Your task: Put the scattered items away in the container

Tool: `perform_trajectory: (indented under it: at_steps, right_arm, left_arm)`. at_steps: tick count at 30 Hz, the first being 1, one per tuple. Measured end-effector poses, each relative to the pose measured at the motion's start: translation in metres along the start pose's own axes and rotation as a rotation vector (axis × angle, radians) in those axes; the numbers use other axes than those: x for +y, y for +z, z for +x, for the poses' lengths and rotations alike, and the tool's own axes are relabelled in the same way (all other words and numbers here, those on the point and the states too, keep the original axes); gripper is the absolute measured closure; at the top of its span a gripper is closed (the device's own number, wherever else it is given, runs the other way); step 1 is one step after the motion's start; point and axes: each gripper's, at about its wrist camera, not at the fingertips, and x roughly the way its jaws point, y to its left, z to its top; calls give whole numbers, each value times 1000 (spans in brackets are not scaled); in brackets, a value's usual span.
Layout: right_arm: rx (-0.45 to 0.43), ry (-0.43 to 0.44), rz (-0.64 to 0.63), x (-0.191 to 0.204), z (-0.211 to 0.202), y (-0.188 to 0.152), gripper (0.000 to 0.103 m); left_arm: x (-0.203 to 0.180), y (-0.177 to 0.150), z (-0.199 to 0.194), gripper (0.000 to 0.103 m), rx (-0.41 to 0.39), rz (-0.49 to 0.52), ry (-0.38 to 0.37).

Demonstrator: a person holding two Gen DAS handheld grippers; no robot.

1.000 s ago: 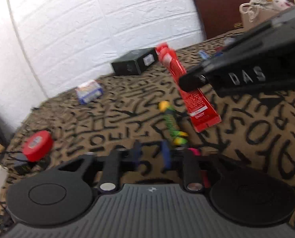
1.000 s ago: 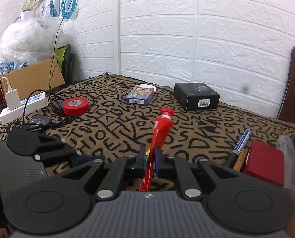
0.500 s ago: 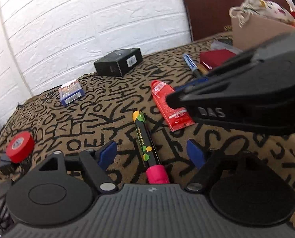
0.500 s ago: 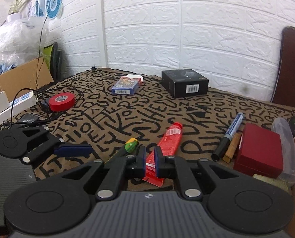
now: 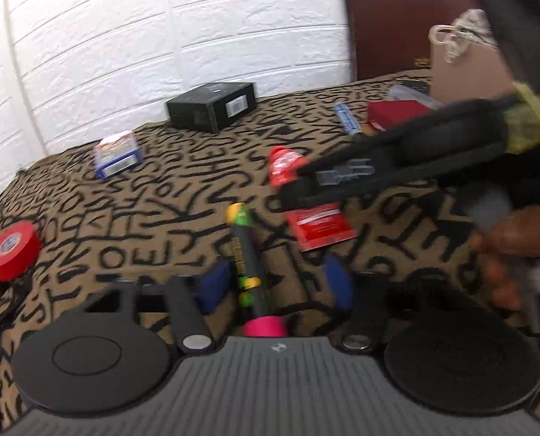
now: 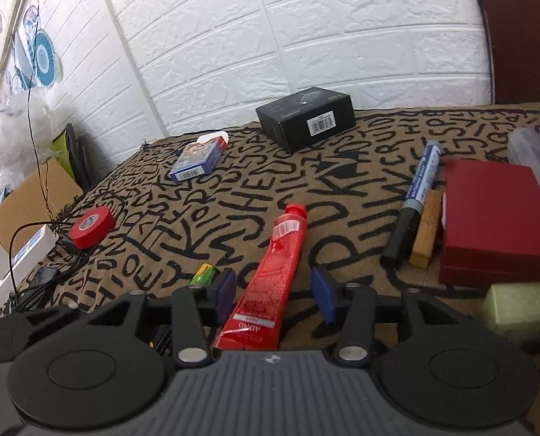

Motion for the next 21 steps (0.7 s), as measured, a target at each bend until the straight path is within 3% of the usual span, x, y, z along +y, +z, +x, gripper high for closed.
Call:
perform_trajectory:
  at_steps: [3,6,8,10,13,16,21]
  right_arm:
    - [-8,-4,-51,3,4,2,53]
    - [7,10,-103,6,7,5,60]
    - [15,18,-159,14,9,5,82]
    - [15,-1,-261,31,11,5,91]
    - [7,-32,-415,57,9,4,94]
    - [22,-47,-400,50,15,6,94]
    - [22,-32,-251,20,25,6,92]
  left_arm:
    - [-7,0,1,77,-8,14,21]
    - [0,-2,0,85,-7,8,31]
    - [3,-4,-2,84,-4,45,28]
    - [1,-6,-5,84,-6,97,55]
    - [2,-13,-8,85,-4,132,119]
    - [9,-16,-8,85,-3,153,154]
    - [17,-13,-1,85,5,138,174]
